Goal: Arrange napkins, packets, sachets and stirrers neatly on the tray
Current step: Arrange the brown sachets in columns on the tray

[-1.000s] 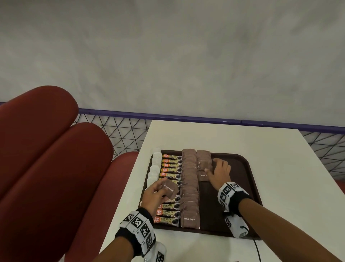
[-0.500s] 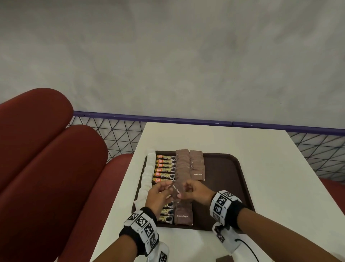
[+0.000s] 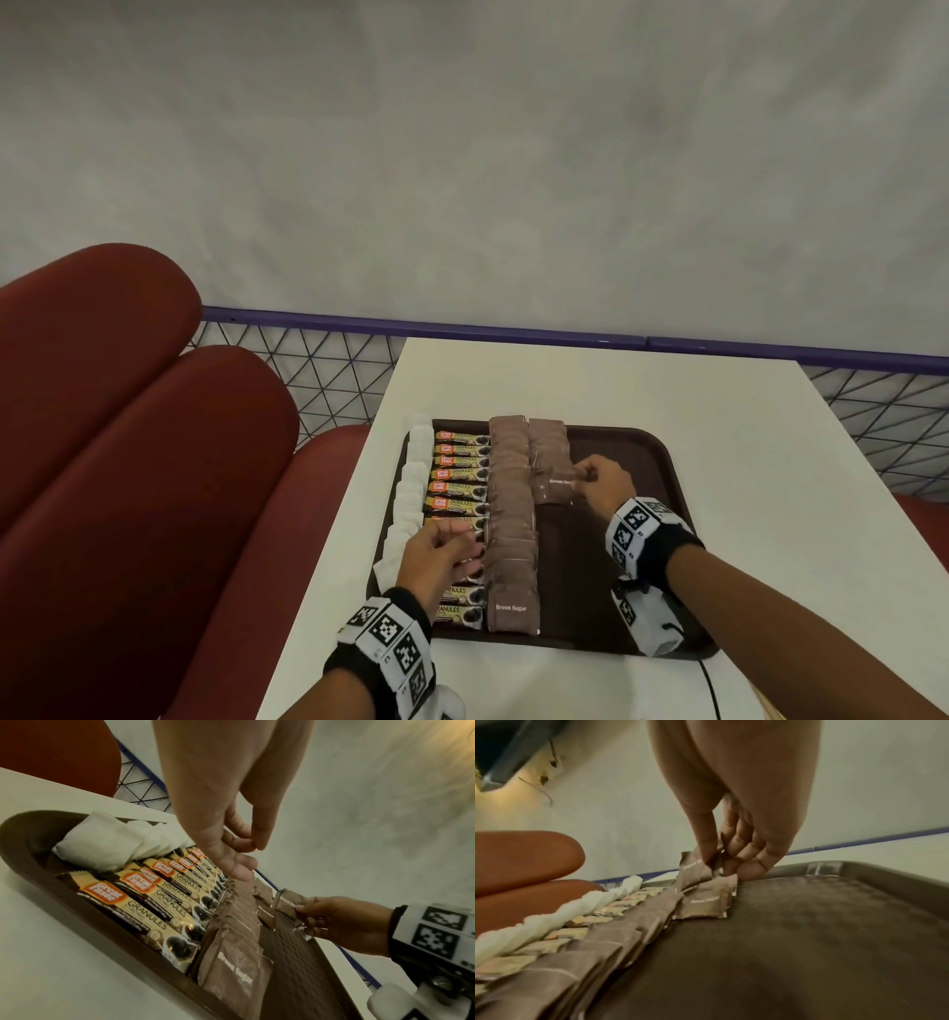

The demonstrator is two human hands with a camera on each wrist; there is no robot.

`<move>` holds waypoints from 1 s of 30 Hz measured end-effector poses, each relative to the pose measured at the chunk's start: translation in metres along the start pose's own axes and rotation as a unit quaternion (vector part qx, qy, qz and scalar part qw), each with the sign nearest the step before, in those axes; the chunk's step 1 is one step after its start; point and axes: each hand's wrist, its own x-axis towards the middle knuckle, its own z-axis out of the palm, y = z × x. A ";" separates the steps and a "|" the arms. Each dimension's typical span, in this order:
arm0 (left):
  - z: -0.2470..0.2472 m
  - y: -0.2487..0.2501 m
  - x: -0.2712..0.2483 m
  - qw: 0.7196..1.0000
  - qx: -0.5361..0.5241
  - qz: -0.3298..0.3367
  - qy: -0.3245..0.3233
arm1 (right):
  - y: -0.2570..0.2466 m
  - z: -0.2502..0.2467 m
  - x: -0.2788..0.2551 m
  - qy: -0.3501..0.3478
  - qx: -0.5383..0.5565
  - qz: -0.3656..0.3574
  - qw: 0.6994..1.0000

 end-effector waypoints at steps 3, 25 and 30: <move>-0.004 0.000 0.002 1.000 0.003 -0.003 -0.004 | 0.002 0.007 0.008 -0.014 -0.043 0.024 0.999; -0.001 -0.013 -0.012 0.972 0.191 -0.012 -0.139 | 0.006 0.033 0.007 0.053 -0.136 -0.036 0.989; 0.006 -0.029 -0.033 0.919 0.315 -0.007 -0.237 | 0.018 0.015 -0.025 0.070 -0.072 -0.083 0.991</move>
